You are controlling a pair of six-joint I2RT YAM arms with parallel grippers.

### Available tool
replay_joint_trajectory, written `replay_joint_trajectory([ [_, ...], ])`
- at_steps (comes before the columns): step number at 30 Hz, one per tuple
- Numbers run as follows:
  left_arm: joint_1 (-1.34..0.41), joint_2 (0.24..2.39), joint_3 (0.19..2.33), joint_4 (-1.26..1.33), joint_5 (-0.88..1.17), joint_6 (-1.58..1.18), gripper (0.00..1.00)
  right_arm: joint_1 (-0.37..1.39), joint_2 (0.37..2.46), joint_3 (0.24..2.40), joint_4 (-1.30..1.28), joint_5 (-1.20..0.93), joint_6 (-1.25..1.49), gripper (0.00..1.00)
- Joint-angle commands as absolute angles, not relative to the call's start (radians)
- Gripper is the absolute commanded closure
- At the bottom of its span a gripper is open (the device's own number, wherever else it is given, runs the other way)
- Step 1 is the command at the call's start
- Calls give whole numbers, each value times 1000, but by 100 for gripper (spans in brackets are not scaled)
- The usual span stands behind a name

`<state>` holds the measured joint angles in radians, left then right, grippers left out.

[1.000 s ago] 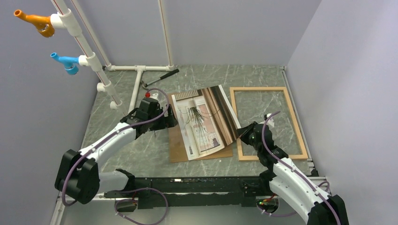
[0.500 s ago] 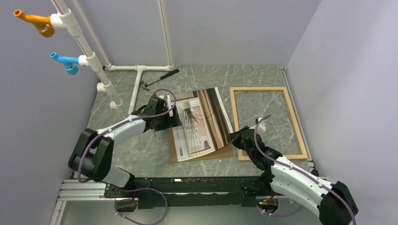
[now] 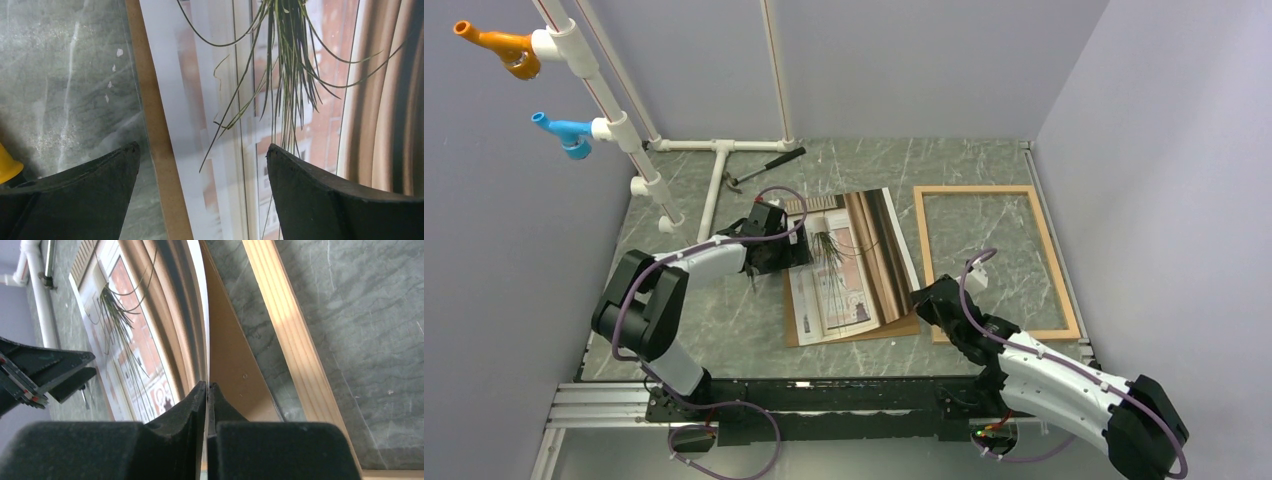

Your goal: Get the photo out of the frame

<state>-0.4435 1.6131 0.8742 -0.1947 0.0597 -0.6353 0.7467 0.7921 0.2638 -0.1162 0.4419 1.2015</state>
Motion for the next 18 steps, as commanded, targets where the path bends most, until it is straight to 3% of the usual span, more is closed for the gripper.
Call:
replay_joint_trajectory([
  [1, -442, 1632, 900, -163, 55, -620, 1, 767, 789, 274, -113, 452, 1229, 88],
  [8, -442, 1637, 898, -155, 61, -622, 1, 788, 817, 256, -77, 413, 1236, 85],
  [18, -442, 1627, 890, -157, 60, -621, 1, 812, 811, 248, -68, 383, 1223, 90],
])
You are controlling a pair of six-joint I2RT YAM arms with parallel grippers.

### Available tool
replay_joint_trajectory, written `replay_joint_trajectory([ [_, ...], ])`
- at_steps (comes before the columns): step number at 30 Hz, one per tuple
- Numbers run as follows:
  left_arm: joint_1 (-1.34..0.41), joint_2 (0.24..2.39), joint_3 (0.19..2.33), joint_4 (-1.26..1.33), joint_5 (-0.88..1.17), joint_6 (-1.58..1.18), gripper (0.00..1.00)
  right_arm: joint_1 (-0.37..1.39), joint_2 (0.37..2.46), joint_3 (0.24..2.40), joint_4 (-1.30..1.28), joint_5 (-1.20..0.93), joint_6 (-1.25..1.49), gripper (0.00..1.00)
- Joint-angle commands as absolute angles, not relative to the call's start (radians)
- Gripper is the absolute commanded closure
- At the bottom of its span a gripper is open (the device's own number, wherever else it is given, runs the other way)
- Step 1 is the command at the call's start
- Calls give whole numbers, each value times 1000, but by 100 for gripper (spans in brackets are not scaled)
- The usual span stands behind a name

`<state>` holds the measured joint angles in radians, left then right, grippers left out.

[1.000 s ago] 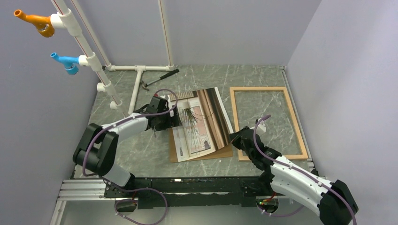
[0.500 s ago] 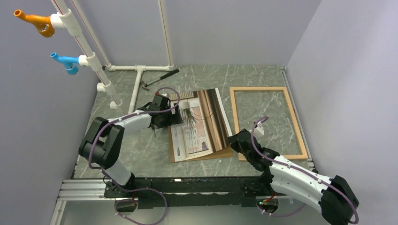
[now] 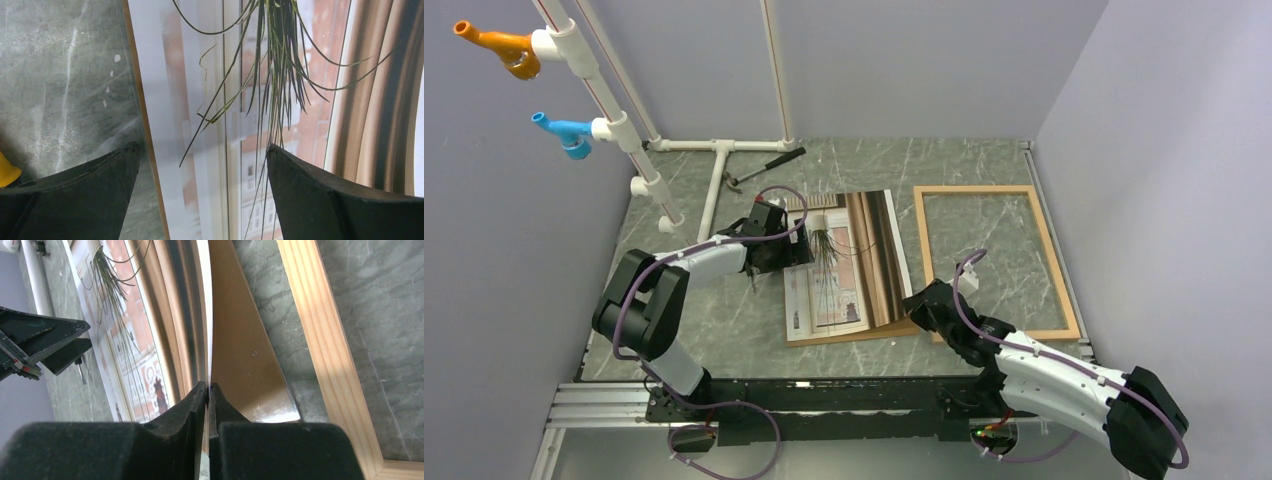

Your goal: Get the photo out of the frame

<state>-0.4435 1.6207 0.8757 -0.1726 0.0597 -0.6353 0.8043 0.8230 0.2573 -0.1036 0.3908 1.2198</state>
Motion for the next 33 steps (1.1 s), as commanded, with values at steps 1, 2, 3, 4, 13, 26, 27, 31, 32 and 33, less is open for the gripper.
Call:
replay_joint_trajectory([
  [1, -441, 1626, 888, -157, 60, -621, 1, 812, 813, 248, -72, 380, 1222, 90],
  [2, -441, 1625, 890, -159, 59, -620, 1, 813, 814, 251, -80, 377, 1220, 89],
  [3, -441, 1624, 890, -160, 61, -619, 1, 813, 815, 253, -86, 375, 1216, 86],
  [4, -441, 1622, 890, -164, 60, -620, 1, 813, 812, 256, -95, 375, 1210, 81],
  [13, -441, 1458, 887, -291, 20, -575, 0, 813, 756, 444, -503, 506, 1077, 19],
  [26, -511, 992, 1057, -480, 283, -458, 1, 813, 689, 893, -685, 634, 549, 0],
  [27, -520, 959, 1085, -494, 280, -445, 0, 812, 684, 928, -684, 638, 517, 0],
  [31, -528, 816, 1178, -535, 254, -390, 1, 811, 665, 1044, -693, 661, 441, 0],
  [32, -528, 781, 1193, -540, 243, -375, 1, 812, 658, 1075, -695, 666, 420, 0],
  [33, -527, 749, 1207, -545, 226, -359, 1, 812, 649, 1094, -694, 670, 406, 0],
])
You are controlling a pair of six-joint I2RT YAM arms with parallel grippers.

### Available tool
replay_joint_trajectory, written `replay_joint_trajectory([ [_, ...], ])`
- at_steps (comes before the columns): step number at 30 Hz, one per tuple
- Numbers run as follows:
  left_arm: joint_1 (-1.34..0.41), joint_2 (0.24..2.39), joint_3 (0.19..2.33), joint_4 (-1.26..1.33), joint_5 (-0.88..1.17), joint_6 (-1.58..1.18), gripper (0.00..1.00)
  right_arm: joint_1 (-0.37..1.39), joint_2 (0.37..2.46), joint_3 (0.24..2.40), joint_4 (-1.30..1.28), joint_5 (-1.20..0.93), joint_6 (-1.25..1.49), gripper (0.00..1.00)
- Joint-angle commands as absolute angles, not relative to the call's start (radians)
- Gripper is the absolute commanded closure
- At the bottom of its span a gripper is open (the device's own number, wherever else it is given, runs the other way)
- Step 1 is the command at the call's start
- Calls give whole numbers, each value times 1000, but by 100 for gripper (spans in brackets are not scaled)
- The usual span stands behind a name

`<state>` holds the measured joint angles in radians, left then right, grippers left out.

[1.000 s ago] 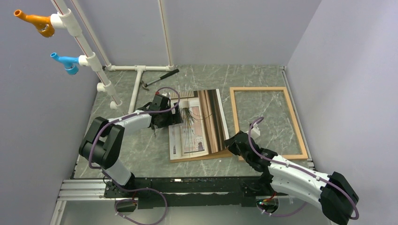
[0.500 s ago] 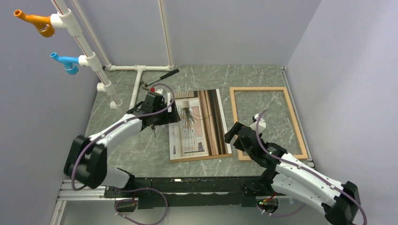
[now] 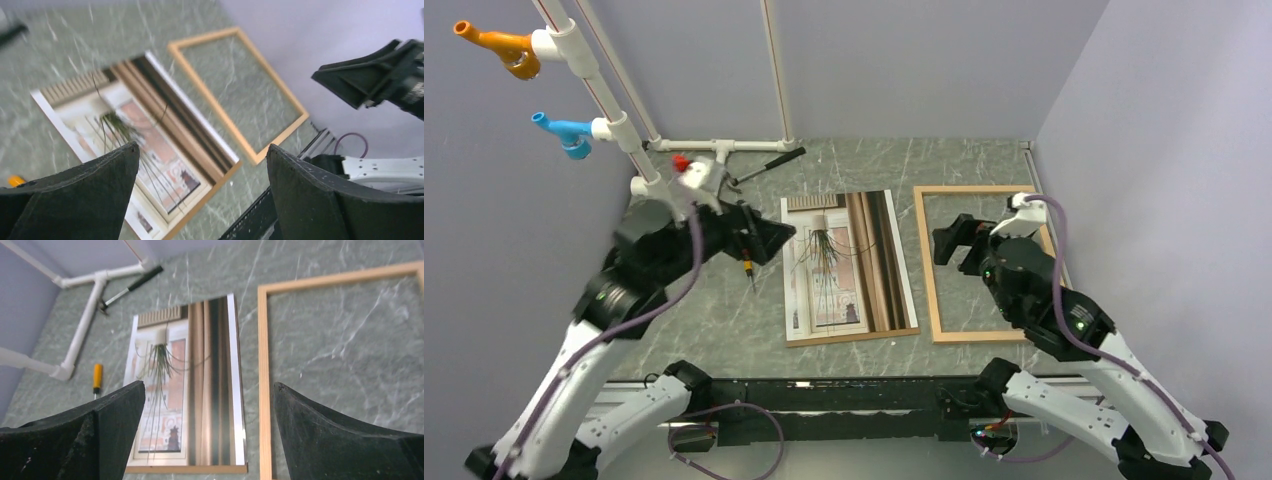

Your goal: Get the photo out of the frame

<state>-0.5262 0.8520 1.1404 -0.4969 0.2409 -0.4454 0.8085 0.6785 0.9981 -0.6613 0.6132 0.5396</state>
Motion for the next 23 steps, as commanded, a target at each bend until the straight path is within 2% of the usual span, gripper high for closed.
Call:
replay_joint_trajectory([
  [1, -528, 719, 1217, -547, 211, -338, 0, 812, 639, 1110, -693, 672, 391, 0],
  [13, -527, 367, 1218, -535, -11, -190, 1, 811, 521, 1196, -695, 644, 324, 0],
  [18, -527, 314, 1233, -545, -110, -158, 0, 811, 479, 1186, -686, 636, 337, 0],
  [23, -527, 306, 1221, -560, -141, -157, 1, 812, 433, 1154, -729, 714, 373, 0],
])
